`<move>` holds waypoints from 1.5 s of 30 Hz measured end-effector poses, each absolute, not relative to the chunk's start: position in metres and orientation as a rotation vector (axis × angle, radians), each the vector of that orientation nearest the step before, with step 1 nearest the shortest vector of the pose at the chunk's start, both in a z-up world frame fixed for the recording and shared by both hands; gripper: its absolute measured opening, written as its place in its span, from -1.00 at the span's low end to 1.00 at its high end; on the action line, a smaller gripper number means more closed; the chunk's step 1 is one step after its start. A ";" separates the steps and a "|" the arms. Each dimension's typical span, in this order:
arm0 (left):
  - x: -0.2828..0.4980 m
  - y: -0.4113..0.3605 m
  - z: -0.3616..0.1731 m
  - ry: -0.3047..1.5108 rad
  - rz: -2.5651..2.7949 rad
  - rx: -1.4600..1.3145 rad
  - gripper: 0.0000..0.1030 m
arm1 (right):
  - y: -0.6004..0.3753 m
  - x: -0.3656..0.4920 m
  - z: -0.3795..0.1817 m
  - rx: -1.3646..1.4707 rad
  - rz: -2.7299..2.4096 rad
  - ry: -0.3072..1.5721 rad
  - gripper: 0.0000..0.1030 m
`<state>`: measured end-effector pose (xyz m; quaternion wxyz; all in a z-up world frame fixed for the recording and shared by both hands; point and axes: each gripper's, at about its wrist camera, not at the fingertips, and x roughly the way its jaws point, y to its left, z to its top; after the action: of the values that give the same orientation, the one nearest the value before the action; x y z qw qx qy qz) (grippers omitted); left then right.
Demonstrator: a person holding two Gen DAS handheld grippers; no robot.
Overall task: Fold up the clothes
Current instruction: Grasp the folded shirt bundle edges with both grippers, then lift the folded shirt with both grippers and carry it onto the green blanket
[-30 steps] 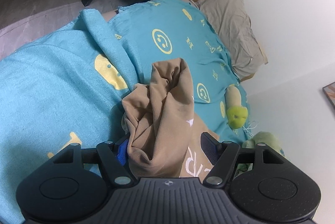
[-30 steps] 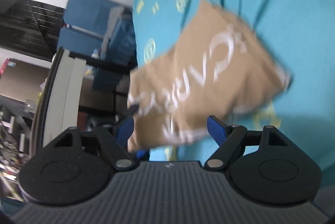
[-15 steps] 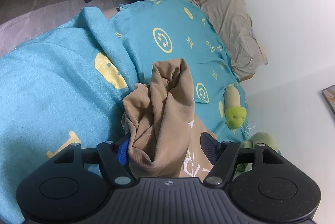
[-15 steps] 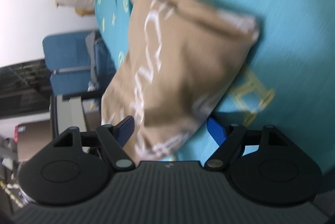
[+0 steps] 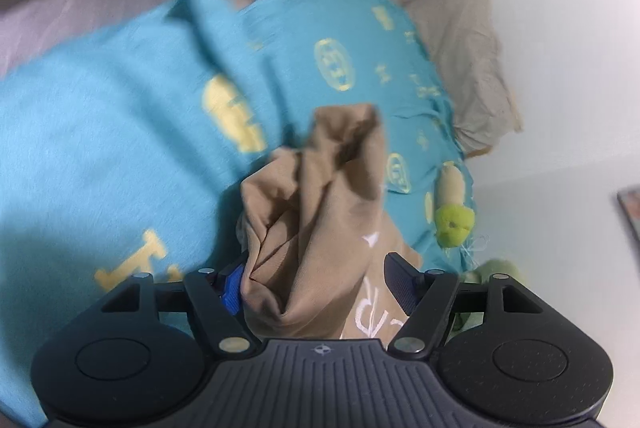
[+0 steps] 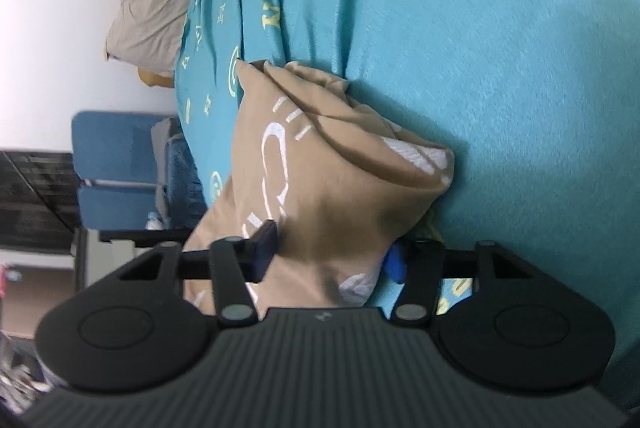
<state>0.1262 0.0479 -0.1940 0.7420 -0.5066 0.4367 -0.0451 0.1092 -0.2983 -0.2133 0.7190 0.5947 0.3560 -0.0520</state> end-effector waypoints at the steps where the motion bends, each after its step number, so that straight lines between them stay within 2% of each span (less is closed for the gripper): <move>1: 0.128 0.051 -0.204 0.989 -0.084 -1.152 0.37 | -0.298 0.110 -0.213 1.294 -0.118 0.789 -0.16; 4: 0.130 0.056 -0.217 1.010 -0.081 -1.241 0.33 | -0.297 0.111 -0.208 1.245 -0.109 0.776 -0.36; 7: 0.129 0.057 -0.217 0.996 -0.078 -1.247 0.09 | -0.296 0.112 -0.202 1.205 -0.094 0.760 -0.49; 9: 0.126 0.058 -0.214 0.988 -0.086 -1.243 -0.21 | -0.295 0.113 -0.197 1.194 -0.086 0.755 -0.54; 12: 0.122 0.059 -0.210 0.976 -0.102 -1.237 -0.45 | -0.296 0.111 -0.189 1.188 -0.082 0.750 -0.59; 15: 0.114 0.060 -0.197 0.966 -0.130 -1.235 -0.53 | -0.297 0.103 -0.178 1.186 -0.079 0.736 -0.62; 20: 0.092 0.062 -0.155 0.951 -0.175 -1.237 -0.55 | -0.296 0.081 -0.148 1.220 -0.052 0.702 -0.63; 31: 0.032 -0.003 -0.004 0.862 -0.307 -1.101 -0.55 | -0.340 0.008 -0.059 1.259 0.014 0.560 -0.64; 38: 0.060 -0.146 0.059 0.897 -0.493 -1.038 -0.55 | -0.442 -0.014 0.014 1.237 -0.047 0.404 -0.64; 45: 0.126 -0.346 0.120 0.931 -0.757 -0.995 -0.55 | -0.589 -0.004 0.106 1.095 -0.219 0.219 -0.64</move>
<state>0.1263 -0.3457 0.1196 0.7113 -0.4488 0.4196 -0.3413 -0.0045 -0.5889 0.1061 0.8425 0.5183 0.1035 -0.1036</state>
